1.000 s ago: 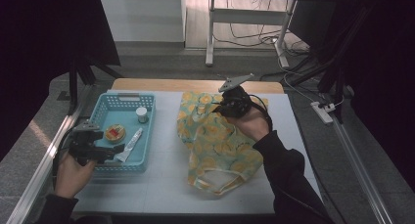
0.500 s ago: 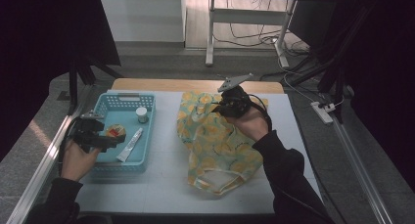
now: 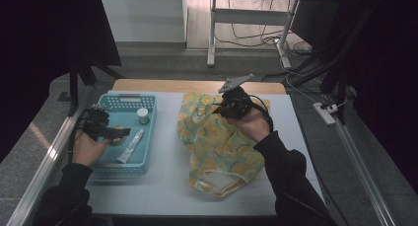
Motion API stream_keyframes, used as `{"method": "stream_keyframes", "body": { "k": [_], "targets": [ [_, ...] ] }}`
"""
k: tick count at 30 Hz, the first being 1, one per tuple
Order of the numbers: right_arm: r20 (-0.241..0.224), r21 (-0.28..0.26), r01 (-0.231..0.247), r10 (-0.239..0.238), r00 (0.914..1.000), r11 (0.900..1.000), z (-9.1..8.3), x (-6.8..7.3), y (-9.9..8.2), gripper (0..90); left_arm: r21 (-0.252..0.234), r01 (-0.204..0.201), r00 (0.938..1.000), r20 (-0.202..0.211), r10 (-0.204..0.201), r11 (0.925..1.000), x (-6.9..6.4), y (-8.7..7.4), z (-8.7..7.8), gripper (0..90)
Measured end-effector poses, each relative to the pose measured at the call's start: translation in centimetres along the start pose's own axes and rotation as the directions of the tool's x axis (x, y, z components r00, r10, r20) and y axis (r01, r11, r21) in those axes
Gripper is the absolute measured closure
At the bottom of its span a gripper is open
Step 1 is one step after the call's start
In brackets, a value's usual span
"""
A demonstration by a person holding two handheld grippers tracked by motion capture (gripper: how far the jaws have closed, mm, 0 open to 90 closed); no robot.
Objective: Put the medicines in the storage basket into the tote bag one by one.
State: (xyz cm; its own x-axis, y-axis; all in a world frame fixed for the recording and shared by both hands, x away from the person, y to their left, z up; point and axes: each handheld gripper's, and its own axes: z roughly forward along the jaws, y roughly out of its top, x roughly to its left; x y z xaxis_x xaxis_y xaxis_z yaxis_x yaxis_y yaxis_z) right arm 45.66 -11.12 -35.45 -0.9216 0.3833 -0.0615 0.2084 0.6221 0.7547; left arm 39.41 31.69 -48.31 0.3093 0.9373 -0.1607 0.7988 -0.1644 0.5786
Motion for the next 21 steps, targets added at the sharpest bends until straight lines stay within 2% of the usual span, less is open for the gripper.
{"method": "stream_keyframes", "body": {
  "k": [8, 16, 21],
  "targets": [
    [-0.002, 0.003, -0.003, 0.003, 1.0000, 1.0000, 0.0, -0.1, -0.2, 89.8, 0.093, -0.017, 0.9981, -0.057, 0.022, 0.9956, 0.3, 0.7, 1.8, 0.0],
    [-0.003, 0.003, -0.002, 0.002, 1.0000, 1.0000, 0.0, -0.1, -0.3, 89.8, 0.183, -0.020, 0.9967, -0.074, 0.034, 0.9829, 1.0, 0.8, 3.6, 0.0],
    [-0.001, 0.005, -0.006, 0.006, 1.0000, 1.0000, -0.1, -0.2, -0.5, 89.8, 0.201, -0.014, 0.9963, -0.080, 0.030, 0.9794, 0.9, 0.8, 4.0, 0.1]
  ]
}}
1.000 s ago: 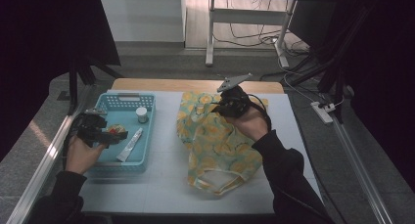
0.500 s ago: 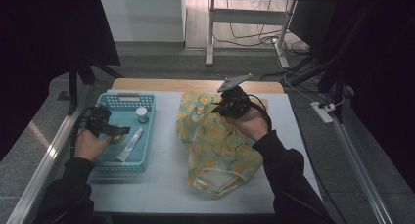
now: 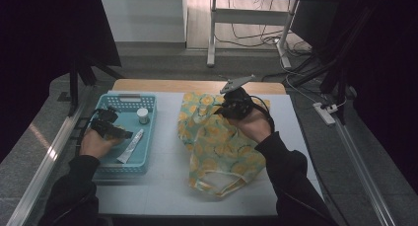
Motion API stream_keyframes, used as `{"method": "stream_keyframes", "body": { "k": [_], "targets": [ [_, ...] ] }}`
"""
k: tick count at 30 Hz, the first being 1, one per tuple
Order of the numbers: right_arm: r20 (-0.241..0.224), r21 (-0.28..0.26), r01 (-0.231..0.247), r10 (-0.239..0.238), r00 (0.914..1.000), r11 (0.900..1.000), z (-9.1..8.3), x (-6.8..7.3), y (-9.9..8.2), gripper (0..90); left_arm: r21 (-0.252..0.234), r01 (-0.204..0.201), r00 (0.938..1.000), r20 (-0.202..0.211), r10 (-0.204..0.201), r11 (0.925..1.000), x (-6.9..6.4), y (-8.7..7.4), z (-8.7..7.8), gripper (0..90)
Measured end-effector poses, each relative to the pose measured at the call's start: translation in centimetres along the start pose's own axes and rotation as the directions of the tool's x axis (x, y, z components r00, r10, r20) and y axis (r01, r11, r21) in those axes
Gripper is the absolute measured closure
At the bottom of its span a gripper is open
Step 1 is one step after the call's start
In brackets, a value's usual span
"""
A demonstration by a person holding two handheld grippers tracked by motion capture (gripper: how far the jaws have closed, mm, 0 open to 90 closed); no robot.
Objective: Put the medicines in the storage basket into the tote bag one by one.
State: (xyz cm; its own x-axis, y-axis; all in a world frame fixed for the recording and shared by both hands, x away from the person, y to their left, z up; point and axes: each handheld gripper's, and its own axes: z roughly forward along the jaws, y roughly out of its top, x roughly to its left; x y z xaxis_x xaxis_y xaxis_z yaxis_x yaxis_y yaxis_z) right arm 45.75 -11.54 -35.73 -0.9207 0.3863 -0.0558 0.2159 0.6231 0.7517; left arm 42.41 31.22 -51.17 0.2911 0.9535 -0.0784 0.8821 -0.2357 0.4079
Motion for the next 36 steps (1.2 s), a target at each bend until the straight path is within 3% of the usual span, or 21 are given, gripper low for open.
{"method": "stream_keyframes", "body": {
  "k": [6, 11, 14, 18, 22, 25, 28, 36],
  "targets": [
    [0.000, 0.001, -0.003, 0.003, 1.0000, 1.0000, 0.0, -0.1, -0.1, 89.8, 0.023, 0.017, 0.9998, -0.012, -0.016, 0.9996, 0.3, 0.3, -0.2, 5.6],
    [-0.001, 0.002, 0.000, 0.000, 1.0000, 1.0000, 0.1, 0.0, -0.2, 89.8, 0.045, 0.017, 0.9936, -0.112, -0.012, 0.9989, 0.0, 0.7, 0.1, 6.4],
    [-0.001, 0.004, 0.000, 0.000, 1.0000, 1.0000, 0.1, 0.0, -0.2, 89.8, 0.047, 0.029, 0.9903, -0.137, -0.022, 0.9985, -0.1, 0.8, 0.3, 5.7],
    [-0.001, 0.005, -0.004, 0.004, 1.0000, 1.0000, 0.1, -0.1, -0.3, 89.8, 0.094, 0.015, 0.9855, -0.170, 0.001, 0.9954, -0.4, 1.0, 0.7, 5.8],
    [-0.002, 0.005, -0.004, 0.004, 1.0000, 1.0000, 0.1, -0.2, -0.4, 89.8, 0.106, 0.049, 0.9927, -0.115, -0.036, 0.9932, -0.2, 0.9, 1.0, 8.4],
    [-0.002, 0.006, -0.005, 0.005, 1.0000, 1.0000, 0.1, -0.1, -0.5, 89.8, 0.109, 0.051, 0.9933, -0.108, -0.040, 0.9927, -0.1, 0.7, 1.1, 9.9],
    [-0.002, 0.006, -0.005, 0.005, 1.0000, 1.0000, 0.1, -0.2, -0.5, 89.8, 0.116, 0.062, 0.9971, -0.051, -0.056, 0.9914, 0.1, 0.5, 1.0, 14.8],
    [-0.004, 0.007, -0.005, 0.005, 1.0000, 1.0000, 0.3, 0.0, -0.4, 89.8, 0.144, 0.052, 0.9983, -0.033, -0.048, 0.9882, 0.0, 0.4, 1.1, 19.6]
  ]
}}
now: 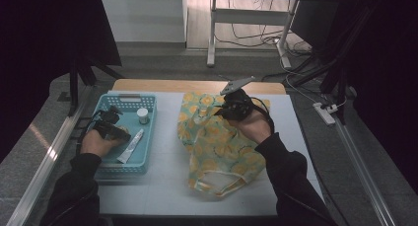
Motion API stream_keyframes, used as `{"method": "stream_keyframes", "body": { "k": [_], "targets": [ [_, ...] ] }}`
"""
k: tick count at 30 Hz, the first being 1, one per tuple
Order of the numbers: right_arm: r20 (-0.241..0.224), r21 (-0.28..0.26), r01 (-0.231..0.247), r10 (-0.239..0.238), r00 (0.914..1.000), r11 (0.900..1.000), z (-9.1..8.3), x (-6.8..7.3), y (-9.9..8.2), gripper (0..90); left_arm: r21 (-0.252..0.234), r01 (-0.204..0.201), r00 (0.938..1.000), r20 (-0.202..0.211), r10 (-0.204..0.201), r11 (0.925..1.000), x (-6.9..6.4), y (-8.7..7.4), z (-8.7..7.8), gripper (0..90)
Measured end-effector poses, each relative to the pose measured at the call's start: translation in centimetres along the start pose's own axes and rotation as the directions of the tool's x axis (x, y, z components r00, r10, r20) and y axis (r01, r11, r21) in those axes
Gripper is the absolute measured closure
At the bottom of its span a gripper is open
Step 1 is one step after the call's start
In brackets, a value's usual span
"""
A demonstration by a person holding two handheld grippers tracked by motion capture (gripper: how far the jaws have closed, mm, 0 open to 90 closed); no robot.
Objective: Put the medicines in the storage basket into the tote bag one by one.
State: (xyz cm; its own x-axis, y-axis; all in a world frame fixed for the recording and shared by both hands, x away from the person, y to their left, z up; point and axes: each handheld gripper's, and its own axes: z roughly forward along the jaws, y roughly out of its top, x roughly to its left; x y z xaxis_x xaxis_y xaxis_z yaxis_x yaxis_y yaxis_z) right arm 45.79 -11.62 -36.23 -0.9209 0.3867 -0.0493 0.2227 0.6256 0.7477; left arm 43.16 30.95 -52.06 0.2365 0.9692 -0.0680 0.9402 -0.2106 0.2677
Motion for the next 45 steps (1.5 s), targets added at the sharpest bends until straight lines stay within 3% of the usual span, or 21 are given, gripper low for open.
{"method": "stream_keyframes", "body": {
  "k": [6, 14, 18, 26, 31, 34, 40, 45],
  "targets": [
    [0.002, -0.006, -0.002, 0.002, 1.0000, 1.0000, -0.2, -0.1, -0.1, 89.8, -0.001, 0.004, 0.9999, 0.015, -0.004, 1.0000, 0.1, 0.0, -0.2, 20.1],
    [0.002, -0.011, -0.007, 0.007, 1.0000, 0.9999, -0.2, -0.3, -0.1, 89.8, -0.095, 0.005, 0.9976, 0.070, 0.002, 0.9954, 0.1, 0.0, -2.2, 20.1],
    [-0.001, -0.009, -0.005, 0.005, 1.0000, 0.9999, 0.0, -0.1, 0.0, 89.8, -0.149, -0.015, 0.9947, 0.098, 0.030, 0.9887, -0.4, -0.2, -3.5, 20.2],
    [-0.003, -0.006, -0.004, 0.004, 1.0000, 1.0000, 0.3, -0.1, 0.0, 89.8, -0.208, -0.078, 0.9857, 0.130, 0.107, 0.9749, -1.5, -1.1, -5.5, 20.1],
    [-0.002, -0.005, -0.005, 0.005, 1.0000, 1.0000, 0.4, -0.1, 0.0, 89.8, -0.252, -0.108, 0.9777, 0.149, 0.149, 0.9618, -2.1, -1.7, -6.8, 20.1],
    [-0.002, -0.004, -0.004, 0.004, 1.0000, 1.0000, 0.5, -0.1, 0.0, 89.8, -0.280, -0.123, 0.9697, 0.170, 0.175, 0.9521, -2.8, -2.1, -7.5, 20.1],
    [-0.002, -0.003, -0.008, 0.008, 1.0000, 1.0000, 0.7, -0.1, 0.0, 89.8, -0.307, -0.173, 0.9571, 0.172, 0.233, 0.9359, -4.8, -2.4, -8.6, 20.1],
    [0.000, -0.003, -0.007, 0.007, 1.0000, 1.0000, 0.8, -0.2, 0.0, 89.8, -0.324, -0.223, 0.9409, 0.175, 0.290, 0.9193, -6.5, -2.5, -9.5, 20.2]
  ]
}}
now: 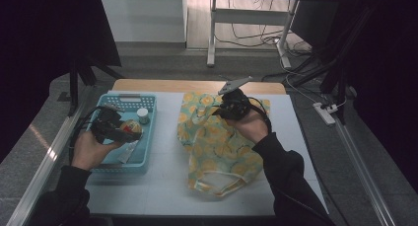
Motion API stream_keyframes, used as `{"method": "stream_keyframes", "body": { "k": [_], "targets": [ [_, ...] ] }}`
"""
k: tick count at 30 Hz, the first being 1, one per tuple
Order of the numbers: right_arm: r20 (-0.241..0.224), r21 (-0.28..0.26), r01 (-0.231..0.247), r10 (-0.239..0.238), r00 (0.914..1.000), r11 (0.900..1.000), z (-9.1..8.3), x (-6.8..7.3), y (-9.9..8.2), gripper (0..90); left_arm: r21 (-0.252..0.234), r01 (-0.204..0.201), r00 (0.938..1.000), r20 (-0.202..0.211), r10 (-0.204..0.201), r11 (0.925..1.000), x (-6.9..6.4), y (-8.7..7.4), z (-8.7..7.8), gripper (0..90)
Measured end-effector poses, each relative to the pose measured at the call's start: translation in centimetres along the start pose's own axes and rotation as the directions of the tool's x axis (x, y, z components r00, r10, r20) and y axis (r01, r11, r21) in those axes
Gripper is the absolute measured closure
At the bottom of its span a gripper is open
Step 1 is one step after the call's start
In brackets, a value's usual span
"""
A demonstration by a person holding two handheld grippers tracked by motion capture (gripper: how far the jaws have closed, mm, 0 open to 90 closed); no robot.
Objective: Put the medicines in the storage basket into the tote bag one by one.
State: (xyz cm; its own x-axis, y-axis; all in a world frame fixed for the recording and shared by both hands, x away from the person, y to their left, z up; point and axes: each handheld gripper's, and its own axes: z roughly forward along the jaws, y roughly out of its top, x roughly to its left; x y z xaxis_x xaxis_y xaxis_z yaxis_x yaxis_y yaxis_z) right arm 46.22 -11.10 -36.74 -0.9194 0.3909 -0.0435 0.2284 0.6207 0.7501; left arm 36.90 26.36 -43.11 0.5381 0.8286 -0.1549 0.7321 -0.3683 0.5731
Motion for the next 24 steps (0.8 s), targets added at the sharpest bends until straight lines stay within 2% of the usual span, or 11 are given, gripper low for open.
{"method": "stream_keyframes", "body": {
  "k": [7, 15, 18, 21, 24],
  "targets": [
    [0.001, 0.001, -0.004, 0.004, 1.0000, 1.0000, 0.1, 0.0, 0.0, 89.8, -0.022, -0.057, 0.9967, 0.056, 0.058, 0.9981, -2.5, 0.6, -0.1, 20.2],
    [0.001, 0.002, -0.004, 0.004, 1.0000, 1.0000, 0.3, -0.1, -0.1, 89.8, -0.049, -0.135, 0.9849, 0.103, 0.139, 0.9897, -6.1, 1.2, -0.1, 20.1],
    [0.000, 0.002, -0.005, 0.005, 1.0000, 1.0000, 0.3, -0.1, 0.0, 89.8, -0.054, -0.167, 0.9762, 0.131, 0.173, 0.9845, -7.6, 1.6, 0.1, 20.1],
    [0.000, 0.004, -0.006, 0.006, 1.0000, 1.0000, 0.4, -0.1, -0.1, 89.8, -0.054, -0.207, 0.9649, 0.153, 0.213, 0.9768, -8.9, 2.2, 0.3, 20.1],
    [0.002, 0.003, -0.005, 0.005, 1.0000, 1.0000, 0.5, -0.1, -0.1, 89.7, -0.065, -0.225, 0.9546, 0.185, 0.234, 0.9721, -10.2, 2.8, 0.6, 20.1]
  ]
}}
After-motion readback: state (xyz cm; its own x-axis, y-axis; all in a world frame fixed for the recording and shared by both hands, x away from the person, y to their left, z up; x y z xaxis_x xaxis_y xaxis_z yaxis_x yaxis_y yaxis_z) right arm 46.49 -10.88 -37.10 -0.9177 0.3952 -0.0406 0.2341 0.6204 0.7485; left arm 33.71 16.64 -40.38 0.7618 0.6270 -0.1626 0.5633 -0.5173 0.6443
